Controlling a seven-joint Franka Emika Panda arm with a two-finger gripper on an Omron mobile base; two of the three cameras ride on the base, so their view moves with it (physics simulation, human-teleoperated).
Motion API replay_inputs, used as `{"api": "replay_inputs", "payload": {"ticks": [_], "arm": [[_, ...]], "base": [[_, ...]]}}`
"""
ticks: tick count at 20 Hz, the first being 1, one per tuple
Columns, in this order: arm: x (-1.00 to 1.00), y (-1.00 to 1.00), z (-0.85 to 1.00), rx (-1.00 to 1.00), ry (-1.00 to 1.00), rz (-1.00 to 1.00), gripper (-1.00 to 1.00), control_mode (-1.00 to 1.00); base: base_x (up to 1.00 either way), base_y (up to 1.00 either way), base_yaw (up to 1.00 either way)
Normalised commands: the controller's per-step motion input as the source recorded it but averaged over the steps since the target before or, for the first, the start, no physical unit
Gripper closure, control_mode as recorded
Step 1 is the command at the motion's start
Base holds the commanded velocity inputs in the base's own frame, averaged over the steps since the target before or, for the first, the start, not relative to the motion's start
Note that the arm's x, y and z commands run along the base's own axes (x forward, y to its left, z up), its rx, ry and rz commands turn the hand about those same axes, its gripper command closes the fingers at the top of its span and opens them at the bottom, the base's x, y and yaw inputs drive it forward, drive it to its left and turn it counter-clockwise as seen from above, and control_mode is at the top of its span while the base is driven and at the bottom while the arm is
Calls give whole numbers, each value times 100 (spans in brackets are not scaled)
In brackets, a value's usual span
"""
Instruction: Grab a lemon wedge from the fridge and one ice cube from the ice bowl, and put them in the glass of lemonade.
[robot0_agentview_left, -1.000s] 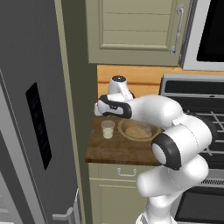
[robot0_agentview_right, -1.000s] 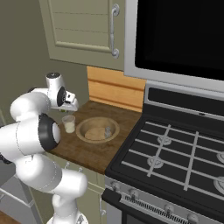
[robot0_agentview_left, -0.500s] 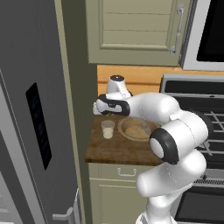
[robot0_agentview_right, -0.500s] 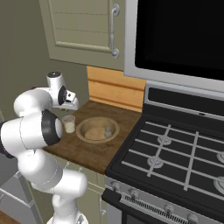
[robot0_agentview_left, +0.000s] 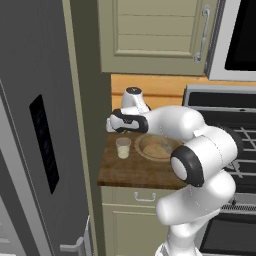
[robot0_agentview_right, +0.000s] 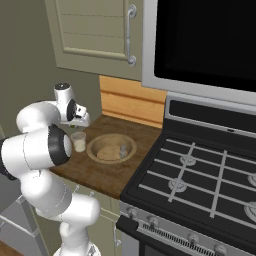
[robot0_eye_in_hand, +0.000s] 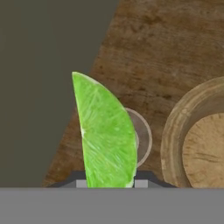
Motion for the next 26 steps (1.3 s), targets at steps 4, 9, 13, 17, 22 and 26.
{"api": "replay_inputs", "payload": {"ticks": [4, 9, 13, 17, 22, 26], "arm": [[11, 2, -1, 0, 0, 0, 100, -100], [3, 0, -3, 0, 0, 0, 100, -100], [0, 0, -5, 0, 0, 0, 100, -100], [0, 0, 0, 0, 0, 0, 100, -100], [0, 0, 0, 0, 0, 0, -100, -100], [0, 0, 0, 0, 0, 0, -100, -100]], "base": [[0, 0, 0], [0, 0, 0], [0, 0, 0], [0, 0, 0], [0, 0, 0], [0, 0, 0]]}}
